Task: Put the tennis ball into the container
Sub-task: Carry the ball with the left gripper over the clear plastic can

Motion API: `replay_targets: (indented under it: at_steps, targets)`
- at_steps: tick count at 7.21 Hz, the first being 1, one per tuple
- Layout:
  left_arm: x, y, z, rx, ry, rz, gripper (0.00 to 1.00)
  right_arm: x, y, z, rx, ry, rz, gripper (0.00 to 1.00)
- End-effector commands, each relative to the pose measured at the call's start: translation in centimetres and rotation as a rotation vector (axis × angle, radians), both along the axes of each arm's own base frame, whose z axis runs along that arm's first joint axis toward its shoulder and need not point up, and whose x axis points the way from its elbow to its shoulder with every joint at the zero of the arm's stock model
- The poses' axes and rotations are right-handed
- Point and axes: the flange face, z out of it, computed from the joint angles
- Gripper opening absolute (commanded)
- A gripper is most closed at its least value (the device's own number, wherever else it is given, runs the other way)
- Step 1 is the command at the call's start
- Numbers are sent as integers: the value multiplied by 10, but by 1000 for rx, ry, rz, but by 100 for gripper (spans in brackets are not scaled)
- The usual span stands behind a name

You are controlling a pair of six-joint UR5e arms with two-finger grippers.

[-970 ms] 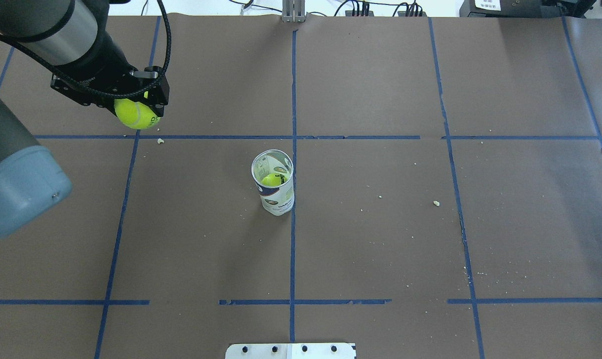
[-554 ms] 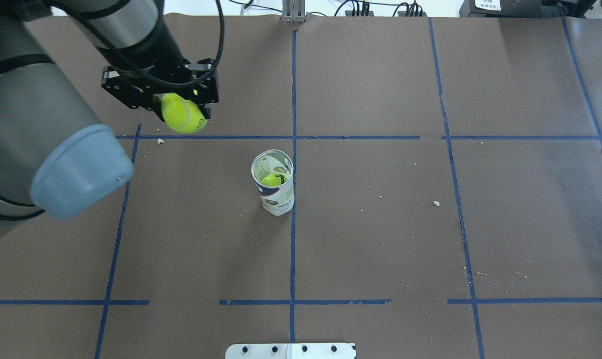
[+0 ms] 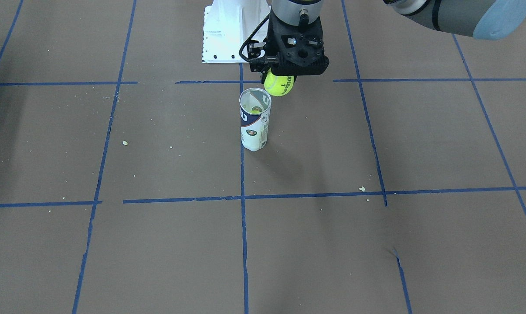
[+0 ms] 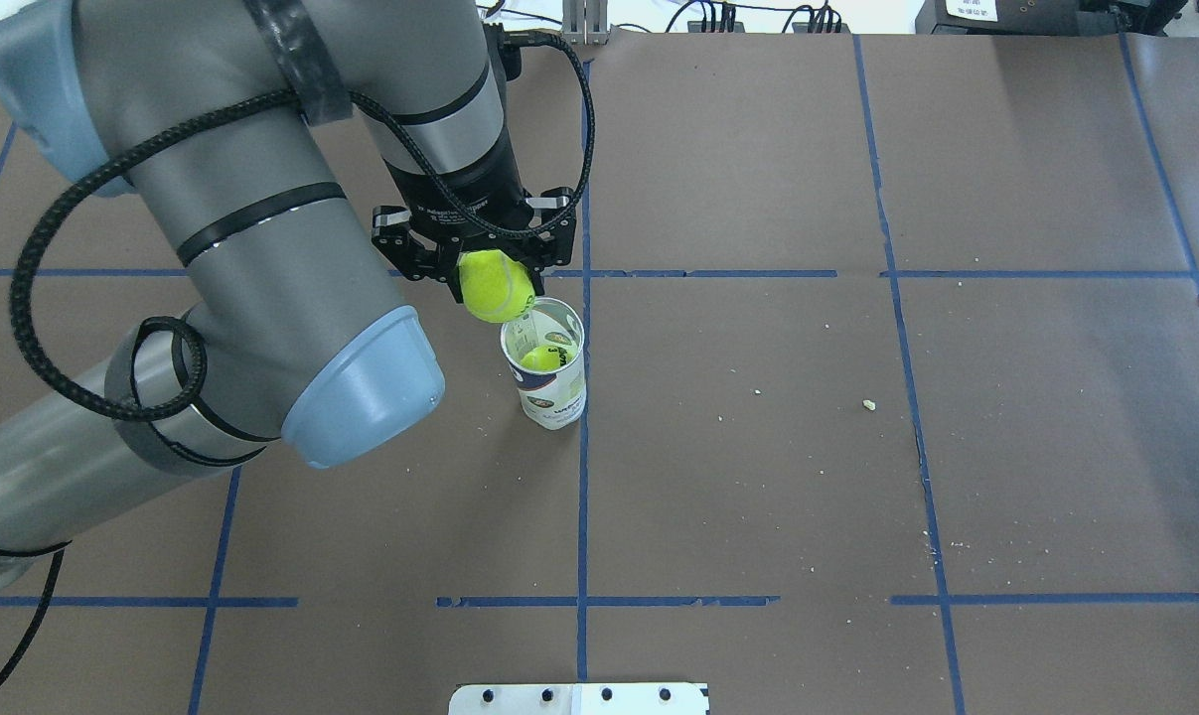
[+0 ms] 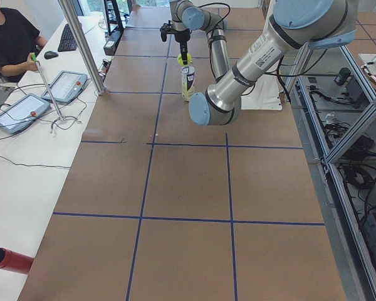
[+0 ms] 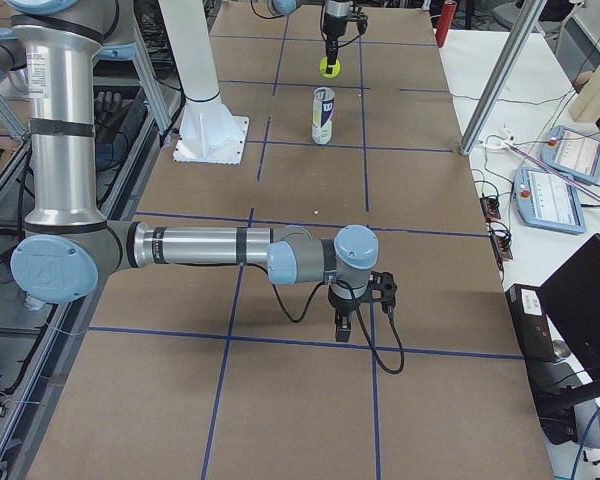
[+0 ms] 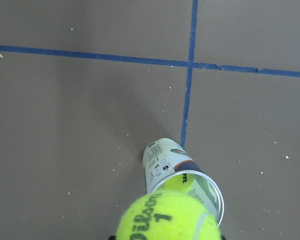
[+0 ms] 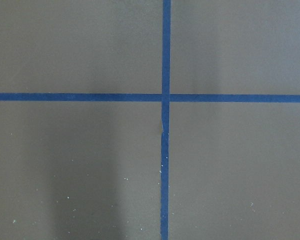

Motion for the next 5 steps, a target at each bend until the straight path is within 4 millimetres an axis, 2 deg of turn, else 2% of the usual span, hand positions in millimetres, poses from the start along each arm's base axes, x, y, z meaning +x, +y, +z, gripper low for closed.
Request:
replay_targets:
  at_steps: [1,5]
  targets:
    - [22,-12,9,5,10,5,0,0,0,0,0,0,0,100]
    - [28,-5,9,16,23,19,0,0,0,0,0,0,0,100]
